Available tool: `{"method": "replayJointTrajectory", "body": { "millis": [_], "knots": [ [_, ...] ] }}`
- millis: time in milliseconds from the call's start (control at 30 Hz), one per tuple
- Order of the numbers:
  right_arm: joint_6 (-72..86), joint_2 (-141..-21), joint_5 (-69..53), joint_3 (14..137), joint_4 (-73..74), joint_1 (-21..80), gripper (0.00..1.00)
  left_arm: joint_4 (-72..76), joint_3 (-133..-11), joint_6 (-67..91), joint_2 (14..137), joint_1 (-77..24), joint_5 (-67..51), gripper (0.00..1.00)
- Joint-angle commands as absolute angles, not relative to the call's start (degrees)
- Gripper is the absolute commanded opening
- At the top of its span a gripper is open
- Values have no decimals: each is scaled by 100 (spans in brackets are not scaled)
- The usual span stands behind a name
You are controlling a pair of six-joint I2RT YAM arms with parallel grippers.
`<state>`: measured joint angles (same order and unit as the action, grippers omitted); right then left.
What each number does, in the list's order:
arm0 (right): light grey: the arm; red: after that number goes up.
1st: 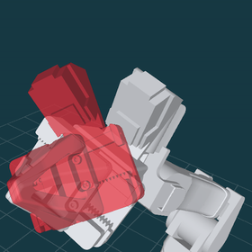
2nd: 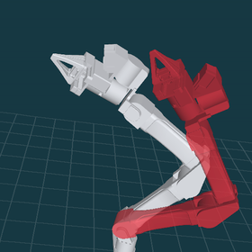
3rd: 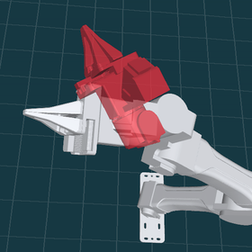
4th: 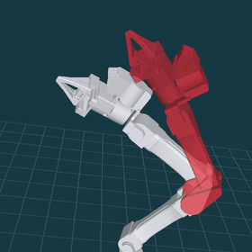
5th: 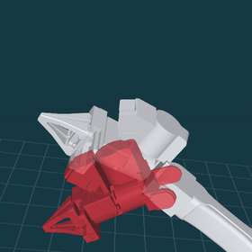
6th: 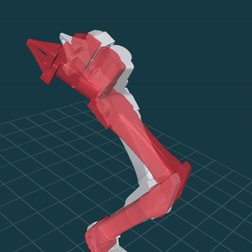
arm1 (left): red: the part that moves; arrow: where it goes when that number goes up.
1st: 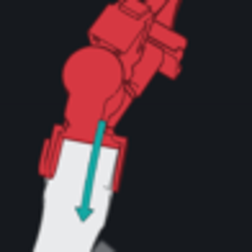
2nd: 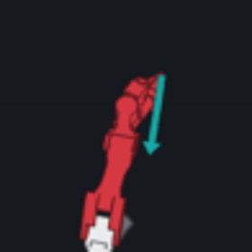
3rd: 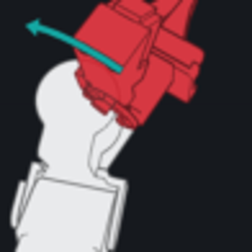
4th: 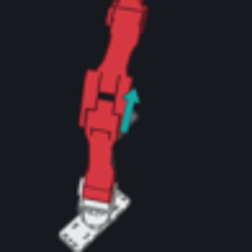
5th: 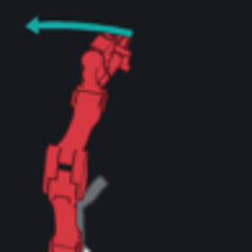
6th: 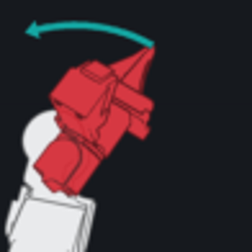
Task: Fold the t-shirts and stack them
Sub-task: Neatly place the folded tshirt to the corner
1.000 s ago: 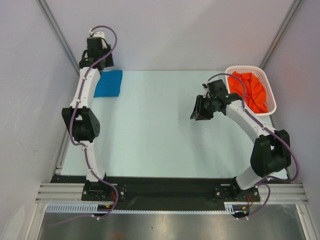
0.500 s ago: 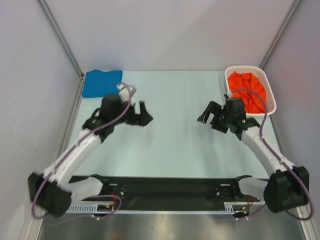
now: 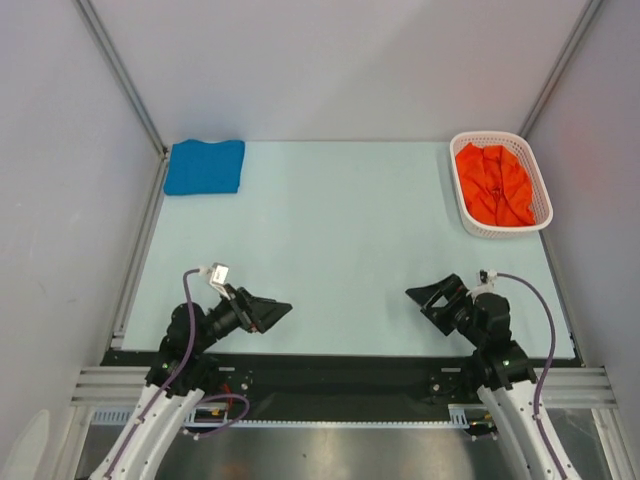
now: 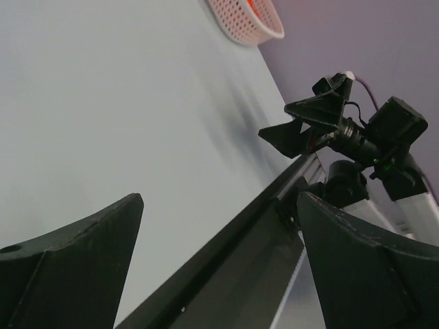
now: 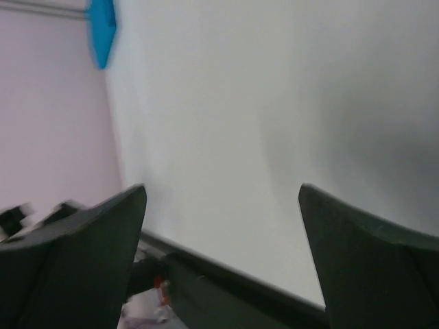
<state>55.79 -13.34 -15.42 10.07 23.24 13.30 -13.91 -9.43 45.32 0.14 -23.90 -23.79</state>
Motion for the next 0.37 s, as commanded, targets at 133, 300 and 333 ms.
{"method": "replayJointTrajectory", "body": {
  "millis": [133,300,333],
  "knots": [
    [6355,-807,-1723,361,2953,1362,100,-377,217,6231,-789,-2355,-2998,100],
    [6345,-291,-1767,71,3031,1371,100,-26,518,6538,-580,-2355,-3138,100],
    [6346,-203,-1793,9,3041,1362,100,-18,640,6617,-684,-2355,-3129,100]
  ]
}}
